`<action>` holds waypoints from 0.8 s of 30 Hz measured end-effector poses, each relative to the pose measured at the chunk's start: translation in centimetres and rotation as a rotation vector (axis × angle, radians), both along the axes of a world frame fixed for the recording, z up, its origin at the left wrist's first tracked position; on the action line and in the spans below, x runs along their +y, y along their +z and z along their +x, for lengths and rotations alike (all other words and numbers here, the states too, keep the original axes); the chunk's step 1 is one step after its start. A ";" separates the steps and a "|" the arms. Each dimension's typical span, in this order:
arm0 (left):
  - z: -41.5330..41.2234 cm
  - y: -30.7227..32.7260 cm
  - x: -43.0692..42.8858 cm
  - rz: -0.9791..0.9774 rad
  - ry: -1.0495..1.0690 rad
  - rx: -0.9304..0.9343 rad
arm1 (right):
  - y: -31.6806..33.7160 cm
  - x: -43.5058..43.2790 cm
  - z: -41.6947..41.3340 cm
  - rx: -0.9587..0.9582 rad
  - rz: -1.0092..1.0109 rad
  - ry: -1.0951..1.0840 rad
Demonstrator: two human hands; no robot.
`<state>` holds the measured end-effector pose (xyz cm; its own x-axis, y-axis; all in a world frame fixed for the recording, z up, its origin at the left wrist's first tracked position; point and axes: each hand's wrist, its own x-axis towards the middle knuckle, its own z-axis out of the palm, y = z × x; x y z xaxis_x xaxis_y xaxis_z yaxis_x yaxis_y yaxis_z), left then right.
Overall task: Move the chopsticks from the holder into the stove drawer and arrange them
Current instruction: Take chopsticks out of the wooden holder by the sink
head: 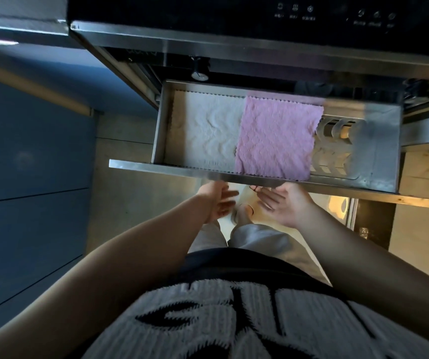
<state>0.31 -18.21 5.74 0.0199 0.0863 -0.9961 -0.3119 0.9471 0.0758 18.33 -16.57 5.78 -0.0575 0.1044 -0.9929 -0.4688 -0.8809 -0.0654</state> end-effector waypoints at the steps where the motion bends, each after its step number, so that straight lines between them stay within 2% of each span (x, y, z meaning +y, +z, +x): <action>1: -0.3 0.7 -0.3 -0.007 -0.109 0.015 | 0.8 0.1 0.2 0.005 -0.007 0.118; 4: -1.2 2.7 -1.0 0.054 -0.301 0.104 | 3.7 0.9 0.0 -0.026 0.048 0.482; 6: -1.9 4.0 -1.0 0.174 -0.391 0.206 | 5.0 1.8 -0.4 -0.104 0.155 0.608; 8: -2.6 4.7 -1.0 0.317 -0.624 0.362 | 6.1 3.0 -1.2 -0.215 0.322 0.754; 10: -3.2 5.8 -1.3 0.408 -0.718 0.512 | 7.2 3.9 -2.1 -0.329 0.517 0.971; 12: -4.0 6.9 -1.6 0.452 -0.660 0.620 | 8.5 4.6 -3.2 -0.391 0.689 1.177; 15: -4.8 8.7 -2.4 0.524 -0.662 0.768 | 10.5 5.3 -5.1 -0.375 0.892 1.394; 18: -5.6 10.7 -3.8 0.533 -0.707 0.920 | 12.1 5.7 -7.2 -0.396 1.056 1.635; 24: -8.2 13.2 -8.6 0.506 -0.633 1.154 | 15.1 3.9 -13.1 -0.580 1.413 1.999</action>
<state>-7.92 -26.80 18.95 -0.6050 0.7186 -0.3430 0.6205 0.6954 0.3625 5.27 -12.68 20.90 -0.7275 0.5682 -0.3847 0.6846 0.5640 -0.4617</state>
